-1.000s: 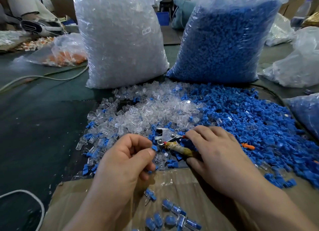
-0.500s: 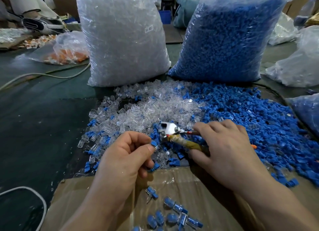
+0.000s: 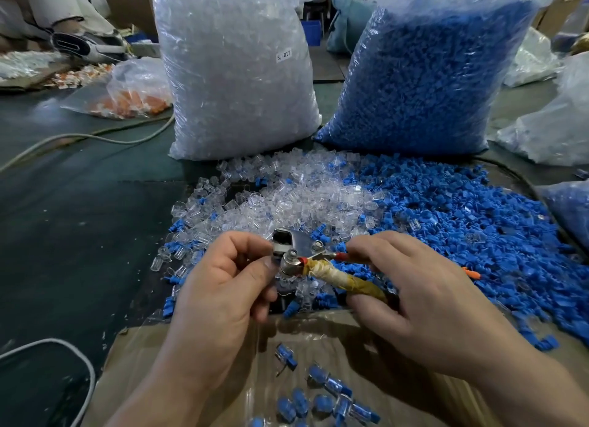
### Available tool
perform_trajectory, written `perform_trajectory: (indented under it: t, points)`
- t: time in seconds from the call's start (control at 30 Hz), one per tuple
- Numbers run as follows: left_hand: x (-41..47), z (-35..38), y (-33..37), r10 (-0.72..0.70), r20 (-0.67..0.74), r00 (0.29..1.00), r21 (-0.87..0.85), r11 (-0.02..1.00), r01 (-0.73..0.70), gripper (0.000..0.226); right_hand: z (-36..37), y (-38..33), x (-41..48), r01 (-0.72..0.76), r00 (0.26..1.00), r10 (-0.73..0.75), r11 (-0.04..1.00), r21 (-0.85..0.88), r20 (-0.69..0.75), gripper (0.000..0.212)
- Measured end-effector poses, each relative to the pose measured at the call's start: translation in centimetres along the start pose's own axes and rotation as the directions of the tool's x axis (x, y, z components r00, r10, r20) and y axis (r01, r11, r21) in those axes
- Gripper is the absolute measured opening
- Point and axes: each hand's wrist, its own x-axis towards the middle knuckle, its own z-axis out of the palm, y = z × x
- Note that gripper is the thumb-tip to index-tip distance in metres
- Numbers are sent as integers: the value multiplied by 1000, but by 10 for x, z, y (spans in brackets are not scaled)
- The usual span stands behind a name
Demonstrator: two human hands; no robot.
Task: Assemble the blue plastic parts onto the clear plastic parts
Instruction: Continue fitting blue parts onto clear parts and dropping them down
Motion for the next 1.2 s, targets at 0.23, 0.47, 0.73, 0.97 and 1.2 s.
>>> perform_trajectory:
  t: [0.23, 0.47, 0.73, 0.97, 1.2]
  points:
    - [0, 3, 7, 25, -4, 1000, -37, 999, -25, 13, -2, 4, -1, 17, 1000, -17, 1000, -16, -22, 45]
    - [-1, 4, 12, 45, -10, 999, 12, 999, -45, 13, -4, 7, 1, 20, 1000, -19, 998, -52, 3, 47]
    - [-2, 6, 11, 54, -10, 998, 60, 997, -53, 12, -3, 4, 3, -5, 1000, 4, 997, -76, -8, 44]
    - [-3, 8, 8, 17, -78, 997, 83, 996, -11, 14, 0, 4, 2, -53, 999, 53, 998, -31, -1, 41]
    - [1, 7, 1, -60, -91, 994, 388, 917, 91, 31, 6, 16, 5, -221, 971, 198, 957, -187, -134, 51]
